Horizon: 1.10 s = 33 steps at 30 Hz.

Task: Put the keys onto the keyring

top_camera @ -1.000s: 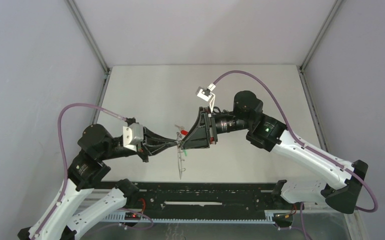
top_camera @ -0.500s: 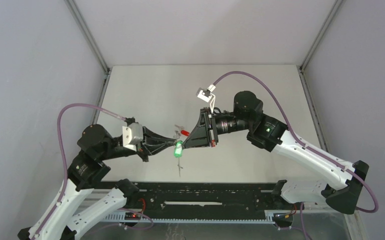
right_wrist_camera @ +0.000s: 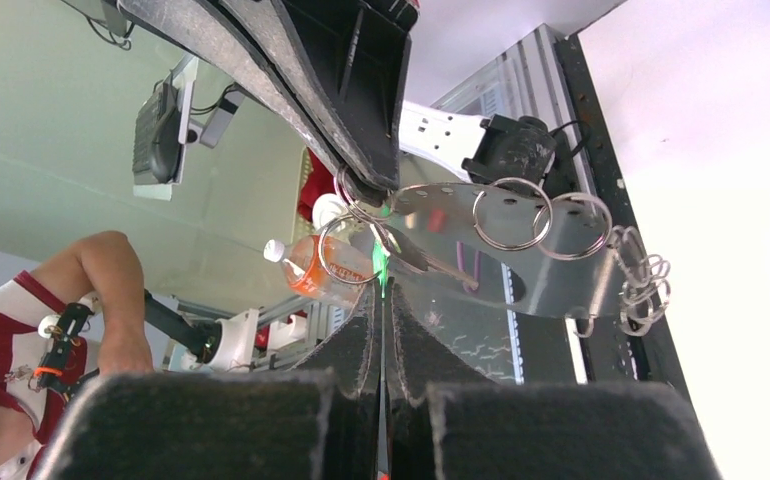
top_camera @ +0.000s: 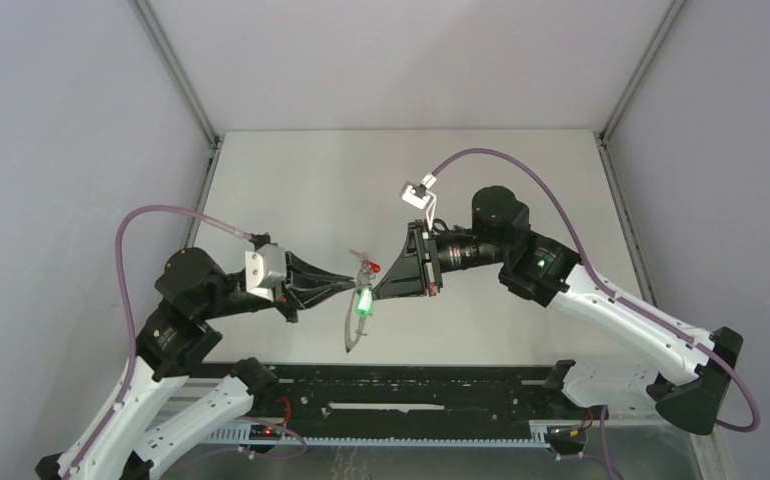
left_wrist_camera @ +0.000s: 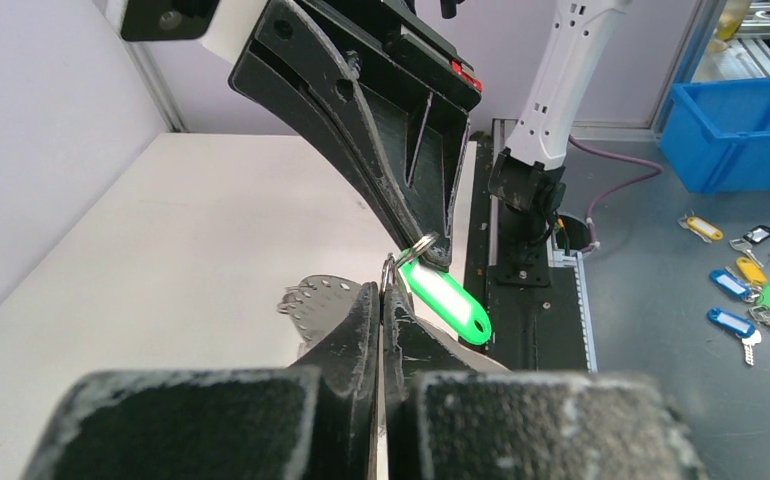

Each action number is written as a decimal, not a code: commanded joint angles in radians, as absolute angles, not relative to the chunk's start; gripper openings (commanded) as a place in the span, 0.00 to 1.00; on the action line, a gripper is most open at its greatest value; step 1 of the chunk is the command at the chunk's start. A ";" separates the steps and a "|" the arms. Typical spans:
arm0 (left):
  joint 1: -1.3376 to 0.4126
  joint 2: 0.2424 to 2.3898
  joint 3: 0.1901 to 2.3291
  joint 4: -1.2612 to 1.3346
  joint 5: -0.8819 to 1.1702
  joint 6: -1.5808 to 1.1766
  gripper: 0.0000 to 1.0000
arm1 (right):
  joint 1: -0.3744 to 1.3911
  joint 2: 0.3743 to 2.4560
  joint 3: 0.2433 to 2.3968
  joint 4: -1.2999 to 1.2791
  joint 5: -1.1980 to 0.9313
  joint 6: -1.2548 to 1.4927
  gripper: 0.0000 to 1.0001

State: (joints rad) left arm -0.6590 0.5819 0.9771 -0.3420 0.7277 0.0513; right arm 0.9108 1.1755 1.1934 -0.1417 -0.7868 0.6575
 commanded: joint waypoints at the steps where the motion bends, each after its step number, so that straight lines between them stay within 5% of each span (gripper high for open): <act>1: -0.662 0.580 0.983 -0.268 0.724 0.036 0.00 | 0.900 1.141 1.184 -0.162 -0.794 0.648 0.00; 18: -0.662 0.586 0.987 -0.252 0.729 0.007 0.00 | 0.887 1.169 1.185 -0.147 -0.863 0.651 0.01; 26: -0.662 0.581 0.940 -0.175 0.701 -0.163 0.00 | 0.789 1.104 1.244 -0.188 -0.880 0.596 0.37; 33: -0.661 0.591 0.923 -0.144 0.727 -0.221 0.00 | 0.748 1.097 1.299 -0.256 -0.845 0.487 0.42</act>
State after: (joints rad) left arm -0.6590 0.5858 0.9375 -0.2237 0.7177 -0.1646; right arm 0.7738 1.1309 1.2579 -0.2592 -0.8543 0.5484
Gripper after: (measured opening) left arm 0.011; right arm 0.416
